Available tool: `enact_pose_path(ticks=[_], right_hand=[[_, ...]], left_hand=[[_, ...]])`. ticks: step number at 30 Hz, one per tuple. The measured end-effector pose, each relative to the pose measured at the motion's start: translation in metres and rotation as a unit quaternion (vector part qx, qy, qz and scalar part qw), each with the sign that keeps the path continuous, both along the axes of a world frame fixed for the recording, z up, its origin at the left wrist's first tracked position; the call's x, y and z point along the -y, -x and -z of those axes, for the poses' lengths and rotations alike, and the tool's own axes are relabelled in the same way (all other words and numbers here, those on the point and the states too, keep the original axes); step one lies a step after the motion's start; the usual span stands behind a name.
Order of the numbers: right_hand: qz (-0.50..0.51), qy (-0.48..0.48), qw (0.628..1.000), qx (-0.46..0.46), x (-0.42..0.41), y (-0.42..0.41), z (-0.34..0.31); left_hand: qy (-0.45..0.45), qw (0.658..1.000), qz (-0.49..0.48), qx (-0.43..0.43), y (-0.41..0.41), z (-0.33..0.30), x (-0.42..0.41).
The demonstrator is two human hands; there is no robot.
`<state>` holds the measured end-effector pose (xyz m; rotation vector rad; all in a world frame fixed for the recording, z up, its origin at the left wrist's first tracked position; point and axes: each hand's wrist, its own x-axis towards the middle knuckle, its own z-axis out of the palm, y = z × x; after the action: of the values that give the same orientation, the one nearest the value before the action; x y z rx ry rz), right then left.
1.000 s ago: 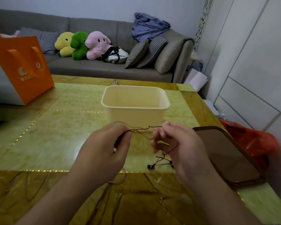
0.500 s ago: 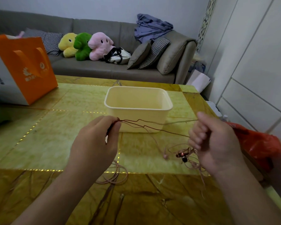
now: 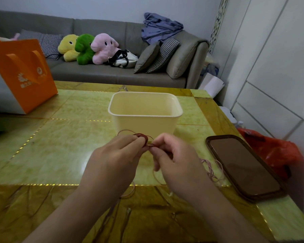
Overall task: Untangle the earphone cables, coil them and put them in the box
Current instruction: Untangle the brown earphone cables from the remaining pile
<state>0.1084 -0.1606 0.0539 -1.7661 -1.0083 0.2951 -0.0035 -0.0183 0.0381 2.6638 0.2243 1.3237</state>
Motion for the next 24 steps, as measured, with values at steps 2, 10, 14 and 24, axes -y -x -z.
enact_pose_path(ticks=[2,10,14,24], right_hand=[[0.002,-0.013,1.000,-0.022,0.005,-0.005,-0.002],[-0.008,-0.158,0.948,-0.277,0.020,-0.033,-0.012],[-0.023,-0.216,0.914,-0.343,0.026,-0.041,-0.022],[-0.062,-0.379,0.828,-0.409,0.035,-0.066,-0.052]], left_hand=[[0.003,1.000,-0.002,-0.001,0.000,0.001,-0.003],[0.094,0.995,-0.023,-0.028,0.004,0.005,-0.019],[0.143,0.988,-0.045,-0.031,0.006,0.005,-0.027],[0.227,0.971,-0.073,-0.012,0.005,0.002,-0.031]])
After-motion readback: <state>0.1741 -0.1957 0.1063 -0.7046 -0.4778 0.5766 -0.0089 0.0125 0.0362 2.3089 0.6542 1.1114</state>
